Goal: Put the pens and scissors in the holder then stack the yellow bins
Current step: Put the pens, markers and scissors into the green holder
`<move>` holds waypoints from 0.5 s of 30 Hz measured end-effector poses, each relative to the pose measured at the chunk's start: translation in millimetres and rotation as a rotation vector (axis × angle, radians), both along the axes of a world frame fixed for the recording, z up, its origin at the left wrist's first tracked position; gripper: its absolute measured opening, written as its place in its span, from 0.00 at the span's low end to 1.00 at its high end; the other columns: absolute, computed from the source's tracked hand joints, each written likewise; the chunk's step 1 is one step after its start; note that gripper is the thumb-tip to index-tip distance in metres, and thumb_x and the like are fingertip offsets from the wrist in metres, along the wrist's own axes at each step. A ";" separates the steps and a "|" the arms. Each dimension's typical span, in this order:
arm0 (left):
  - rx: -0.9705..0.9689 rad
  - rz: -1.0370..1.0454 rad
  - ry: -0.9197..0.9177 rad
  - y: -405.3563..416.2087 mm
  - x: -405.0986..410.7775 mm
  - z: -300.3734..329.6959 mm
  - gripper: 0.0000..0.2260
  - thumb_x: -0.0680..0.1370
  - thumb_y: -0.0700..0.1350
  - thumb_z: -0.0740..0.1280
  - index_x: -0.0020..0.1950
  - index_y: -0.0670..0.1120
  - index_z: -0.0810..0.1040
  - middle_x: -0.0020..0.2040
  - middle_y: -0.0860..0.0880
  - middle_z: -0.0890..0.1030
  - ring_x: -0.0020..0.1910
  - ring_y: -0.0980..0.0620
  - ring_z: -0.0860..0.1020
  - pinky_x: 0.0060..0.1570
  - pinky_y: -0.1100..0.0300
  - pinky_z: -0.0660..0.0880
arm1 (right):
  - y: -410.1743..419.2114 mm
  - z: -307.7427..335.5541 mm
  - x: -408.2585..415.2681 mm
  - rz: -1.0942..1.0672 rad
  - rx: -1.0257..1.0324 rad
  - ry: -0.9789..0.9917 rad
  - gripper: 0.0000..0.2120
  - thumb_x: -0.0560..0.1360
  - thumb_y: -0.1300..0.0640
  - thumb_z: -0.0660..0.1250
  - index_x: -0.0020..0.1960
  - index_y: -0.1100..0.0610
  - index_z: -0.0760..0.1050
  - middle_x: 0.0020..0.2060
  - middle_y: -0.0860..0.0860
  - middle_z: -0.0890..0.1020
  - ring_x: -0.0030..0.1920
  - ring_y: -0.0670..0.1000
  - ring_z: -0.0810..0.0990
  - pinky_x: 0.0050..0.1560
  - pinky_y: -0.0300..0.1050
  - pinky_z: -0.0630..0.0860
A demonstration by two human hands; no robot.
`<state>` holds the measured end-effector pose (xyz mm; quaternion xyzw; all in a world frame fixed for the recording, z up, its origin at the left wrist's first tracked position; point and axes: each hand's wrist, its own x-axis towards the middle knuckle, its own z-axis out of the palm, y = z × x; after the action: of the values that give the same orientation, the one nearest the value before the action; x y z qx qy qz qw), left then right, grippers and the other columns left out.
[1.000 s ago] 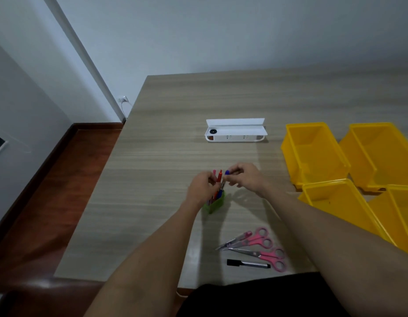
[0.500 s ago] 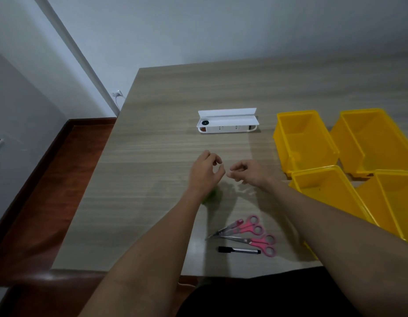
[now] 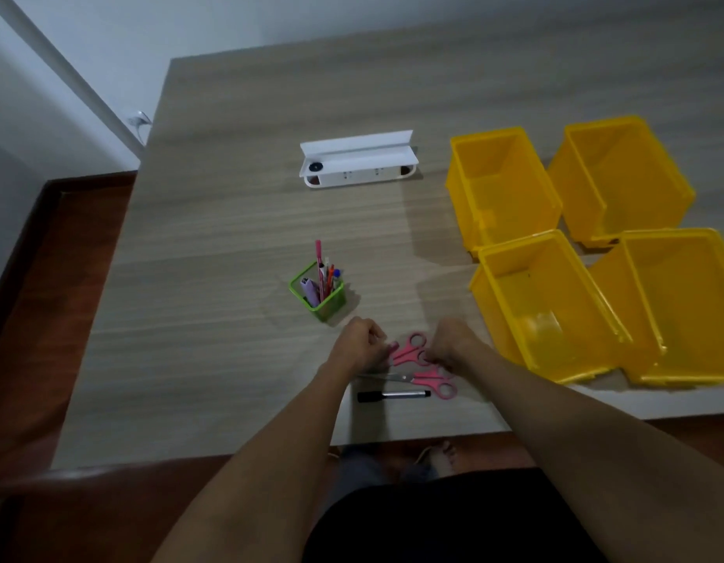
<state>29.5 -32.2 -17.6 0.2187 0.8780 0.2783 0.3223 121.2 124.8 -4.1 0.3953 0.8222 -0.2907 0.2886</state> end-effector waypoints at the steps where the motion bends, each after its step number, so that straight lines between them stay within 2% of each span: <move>1: -0.016 0.005 -0.010 0.0 3.3 -4.3 0.08 0.72 0.42 0.73 0.47 0.39 0.81 0.43 0.43 0.81 0.41 0.48 0.79 0.44 0.57 0.76 | -0.8 -3.8 1.8 -0.025 -0.017 -0.007 0.13 0.66 0.57 0.76 0.31 0.62 0.75 0.23 0.55 0.78 0.26 0.55 0.80 0.31 0.44 0.77; 2: -0.033 0.010 -0.016 0.2 6.7 -6.8 0.06 0.72 0.40 0.73 0.47 0.39 0.82 0.45 0.42 0.81 0.42 0.47 0.80 0.45 0.58 0.76 | -1.4 -7.3 3.2 -0.041 -0.023 -0.002 0.14 0.66 0.56 0.76 0.30 0.61 0.73 0.22 0.54 0.77 0.25 0.54 0.79 0.31 0.45 0.78; 4: -0.068 0.026 -0.011 0.9 10.1 -15.2 0.02 0.72 0.37 0.71 0.44 0.42 0.82 0.48 0.40 0.80 0.44 0.44 0.80 0.47 0.57 0.78 | -1.5 -12.2 4.4 -0.066 -0.009 0.021 0.16 0.66 0.55 0.76 0.29 0.59 0.70 0.24 0.54 0.77 0.29 0.56 0.81 0.35 0.47 0.80; 7: -0.065 0.037 0.014 3.2 10.7 -25.7 0.05 0.72 0.37 0.70 0.39 0.47 0.80 0.48 0.40 0.80 0.44 0.42 0.81 0.50 0.48 0.80 | -0.4 -16.0 5.4 -0.101 -0.018 0.039 0.17 0.65 0.54 0.76 0.30 0.59 0.69 0.30 0.56 0.79 0.38 0.58 0.85 0.38 0.49 0.81; 9: -0.092 -0.034 0.081 5.4 12.7 -23.1 0.02 0.73 0.39 0.70 0.45 0.43 0.81 0.52 0.40 0.77 0.49 0.42 0.78 0.54 0.48 0.77 | 1.8 -15.6 4.6 -0.129 -0.049 0.049 0.17 0.63 0.53 0.78 0.31 0.59 0.71 0.31 0.56 0.80 0.37 0.58 0.84 0.34 0.47 0.79; 13: -0.136 -0.083 0.241 5.1 10.7 -22.2 0.10 0.74 0.48 0.72 0.48 0.43 0.82 0.52 0.43 0.76 0.53 0.44 0.73 0.54 0.49 0.73 | 7.9 -4.4 -3.9 -0.170 -0.119 0.129 0.11 0.64 0.61 0.77 0.31 0.60 0.75 0.28 0.56 0.77 0.32 0.54 0.78 0.31 0.43 0.73; 15: -0.163 -0.116 0.247 6.0 7.2 -18.3 0.07 0.74 0.46 0.71 0.49 0.44 0.81 0.53 0.43 0.76 0.55 0.43 0.73 0.54 0.51 0.72 | 12.2 1.2 -9.8 -0.202 -0.140 0.165 0.08 0.66 0.63 0.76 0.34 0.63 0.78 0.27 0.57 0.78 0.28 0.54 0.77 0.30 0.43 0.75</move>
<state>36.7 -26.2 -35.9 0.2749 0.9165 0.1581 0.2439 111.4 137.0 -2.9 0.4296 0.7770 -0.4062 0.2163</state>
